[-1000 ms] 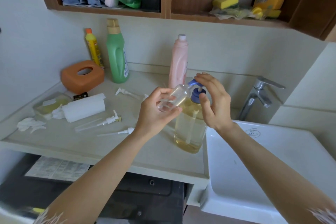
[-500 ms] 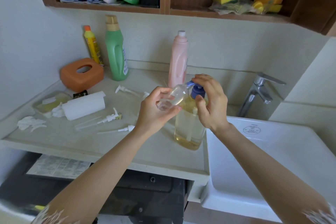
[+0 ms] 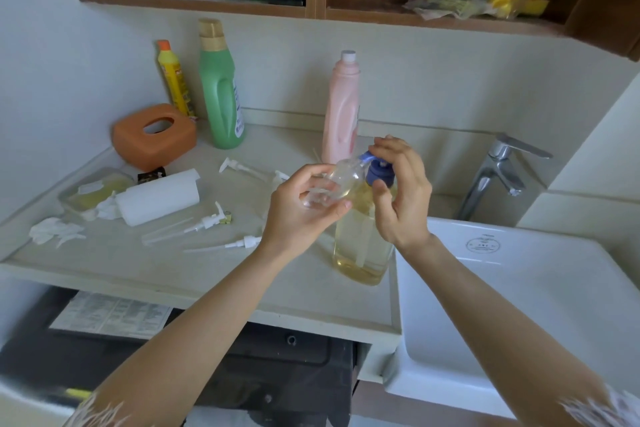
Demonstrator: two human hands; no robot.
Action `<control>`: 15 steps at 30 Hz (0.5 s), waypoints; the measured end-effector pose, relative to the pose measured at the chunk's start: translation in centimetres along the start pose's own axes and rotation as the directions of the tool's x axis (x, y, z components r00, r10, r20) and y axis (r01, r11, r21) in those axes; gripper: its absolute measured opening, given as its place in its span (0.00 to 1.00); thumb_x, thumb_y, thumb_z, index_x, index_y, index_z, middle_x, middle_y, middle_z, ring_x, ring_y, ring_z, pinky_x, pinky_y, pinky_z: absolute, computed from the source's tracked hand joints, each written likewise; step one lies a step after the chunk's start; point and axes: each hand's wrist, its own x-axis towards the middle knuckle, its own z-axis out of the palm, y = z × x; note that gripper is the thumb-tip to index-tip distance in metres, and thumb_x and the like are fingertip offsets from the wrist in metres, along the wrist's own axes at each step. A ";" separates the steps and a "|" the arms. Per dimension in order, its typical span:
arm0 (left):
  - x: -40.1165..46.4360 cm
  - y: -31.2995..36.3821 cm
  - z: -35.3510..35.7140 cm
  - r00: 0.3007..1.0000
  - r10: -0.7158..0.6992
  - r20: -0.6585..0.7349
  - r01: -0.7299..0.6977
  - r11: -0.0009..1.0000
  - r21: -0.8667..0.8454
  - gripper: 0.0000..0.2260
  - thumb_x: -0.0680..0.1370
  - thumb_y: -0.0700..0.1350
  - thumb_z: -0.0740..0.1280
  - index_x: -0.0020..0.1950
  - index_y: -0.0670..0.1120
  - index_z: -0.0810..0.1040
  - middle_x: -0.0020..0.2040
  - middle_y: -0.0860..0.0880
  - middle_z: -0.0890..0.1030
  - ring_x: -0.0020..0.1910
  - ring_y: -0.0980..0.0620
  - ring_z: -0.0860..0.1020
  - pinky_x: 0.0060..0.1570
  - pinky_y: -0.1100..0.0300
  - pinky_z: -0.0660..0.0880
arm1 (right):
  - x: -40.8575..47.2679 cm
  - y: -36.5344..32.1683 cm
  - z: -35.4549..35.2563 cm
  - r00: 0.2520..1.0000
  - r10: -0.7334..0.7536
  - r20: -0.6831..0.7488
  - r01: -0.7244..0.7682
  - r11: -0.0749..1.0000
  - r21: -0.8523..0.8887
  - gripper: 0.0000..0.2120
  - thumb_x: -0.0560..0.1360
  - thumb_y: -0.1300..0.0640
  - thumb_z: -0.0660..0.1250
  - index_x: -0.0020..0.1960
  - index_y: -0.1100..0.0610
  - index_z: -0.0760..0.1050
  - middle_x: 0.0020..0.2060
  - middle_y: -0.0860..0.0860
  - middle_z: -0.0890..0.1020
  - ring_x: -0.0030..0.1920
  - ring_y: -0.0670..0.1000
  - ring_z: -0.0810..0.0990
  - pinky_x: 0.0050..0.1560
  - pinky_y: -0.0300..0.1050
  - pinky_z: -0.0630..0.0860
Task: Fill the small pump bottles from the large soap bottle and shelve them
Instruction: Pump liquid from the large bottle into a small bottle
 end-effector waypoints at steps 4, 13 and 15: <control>-0.2 -0.7 0.0 1.000 -0.028 0.004 0.028 0.999 -0.026 0.19 0.68 0.36 0.77 0.54 0.51 0.78 0.45 0.48 0.83 0.45 0.53 0.82 0.46 0.66 0.76 | -0.5 0.5 0.4 0.999 -0.012 -0.042 0.010 0.999 -0.044 0.22 0.79 0.51 0.55 0.51 0.68 0.79 0.51 0.59 0.81 0.57 0.58 0.77 0.59 0.53 0.73; 0.8 0.9 -0.4 0.996 -0.070 0.061 0.072 0.997 -0.028 0.18 0.70 0.38 0.76 0.52 0.55 0.77 0.42 0.54 0.83 0.41 0.61 0.80 0.42 0.70 0.74 | 2.1 -1.1 -2.0 0.993 0.017 0.121 -0.004 0.994 -0.110 0.19 0.74 0.57 0.55 0.54 0.63 0.80 0.54 0.57 0.81 0.57 0.56 0.78 0.58 0.32 0.69; 1.0 1.2 -0.4 0.994 -0.090 0.063 0.093 0.995 -0.047 0.17 0.70 0.38 0.76 0.52 0.56 0.77 0.41 0.55 0.83 0.41 0.61 0.81 0.40 0.69 0.75 | 2.6 -1.3 -2.5 0.988 0.024 0.152 -0.006 0.993 -0.122 0.19 0.76 0.55 0.54 0.54 0.62 0.81 0.54 0.55 0.82 0.57 0.55 0.79 0.59 0.38 0.71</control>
